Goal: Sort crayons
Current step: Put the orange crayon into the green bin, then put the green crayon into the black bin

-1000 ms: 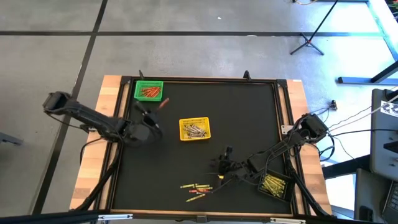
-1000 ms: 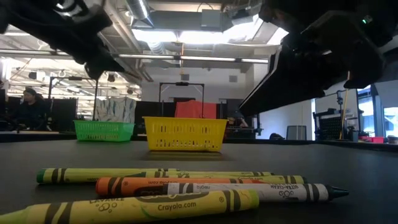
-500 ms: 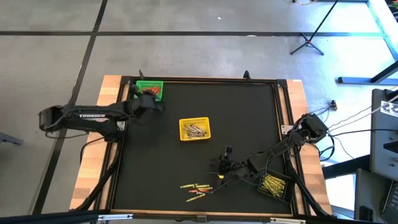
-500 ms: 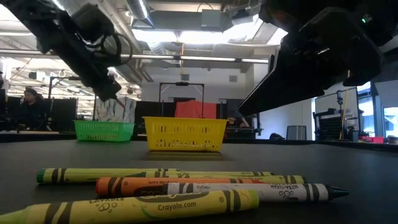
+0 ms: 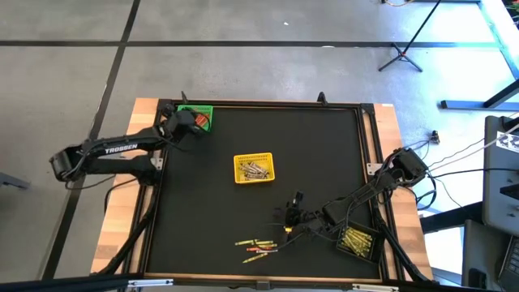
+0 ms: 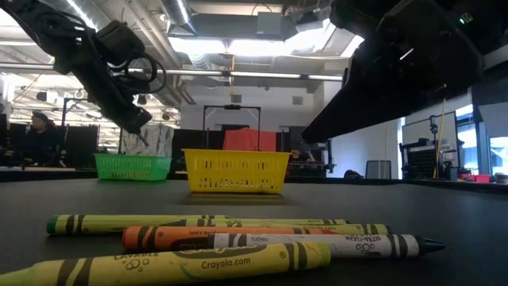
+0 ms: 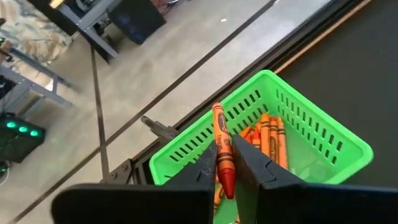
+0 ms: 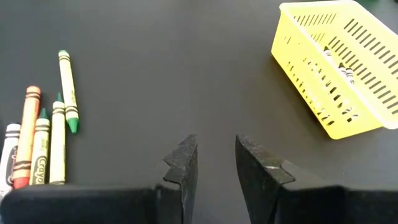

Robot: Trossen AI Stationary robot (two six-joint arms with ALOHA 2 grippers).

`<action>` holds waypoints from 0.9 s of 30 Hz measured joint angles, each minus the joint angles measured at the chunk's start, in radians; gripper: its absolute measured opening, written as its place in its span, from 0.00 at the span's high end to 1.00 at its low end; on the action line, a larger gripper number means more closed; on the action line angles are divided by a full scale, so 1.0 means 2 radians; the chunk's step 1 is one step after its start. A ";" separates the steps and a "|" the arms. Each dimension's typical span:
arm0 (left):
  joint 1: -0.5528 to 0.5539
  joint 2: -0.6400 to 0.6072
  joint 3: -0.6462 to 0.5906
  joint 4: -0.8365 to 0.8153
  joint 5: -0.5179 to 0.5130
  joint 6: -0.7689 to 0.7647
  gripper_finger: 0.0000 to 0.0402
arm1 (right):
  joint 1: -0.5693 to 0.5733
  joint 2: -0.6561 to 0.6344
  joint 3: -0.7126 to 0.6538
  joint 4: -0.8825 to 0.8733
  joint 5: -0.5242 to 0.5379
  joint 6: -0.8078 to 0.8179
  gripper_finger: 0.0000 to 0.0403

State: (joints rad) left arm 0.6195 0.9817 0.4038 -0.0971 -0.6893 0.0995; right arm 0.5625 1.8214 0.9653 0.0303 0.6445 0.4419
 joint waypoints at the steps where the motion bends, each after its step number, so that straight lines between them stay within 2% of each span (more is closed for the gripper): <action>1: 0.002 0.000 0.000 0.000 0.006 0.003 0.95 | 0.000 0.000 0.000 0.002 0.000 0.000 0.74; 5: 0.007 0.000 0.000 -0.003 0.013 0.002 0.89 | 0.000 0.000 0.000 0.002 0.000 0.000 0.74; 11: 0.008 0.000 0.000 -0.007 0.083 -0.023 0.79 | 0.000 0.000 0.000 0.003 0.000 0.000 0.74; 13: 0.007 0.000 0.000 -0.008 0.137 -0.037 0.78 | 0.000 0.000 0.000 0.003 0.000 0.000 0.74; 16: -0.003 0.000 0.000 -0.008 0.247 -0.045 0.78 | 0.000 0.000 0.000 0.003 0.000 0.000 0.74; 21: -0.042 0.000 0.000 -0.008 0.403 -0.046 0.77 | 0.000 0.000 0.000 0.007 0.000 -0.001 0.74; 24: -0.079 0.000 0.000 -0.007 0.454 -0.052 0.77 | 0.000 0.000 0.000 0.015 0.000 -0.001 0.74; 27: -0.125 0.000 0.000 -0.006 0.469 -0.066 0.77 | 0.000 0.000 0.000 0.015 0.000 -0.001 0.74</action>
State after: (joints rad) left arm 0.3705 0.9817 0.4034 -0.1089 0.2488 -0.0324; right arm 0.5625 1.8214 0.9653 0.0597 0.6437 0.4400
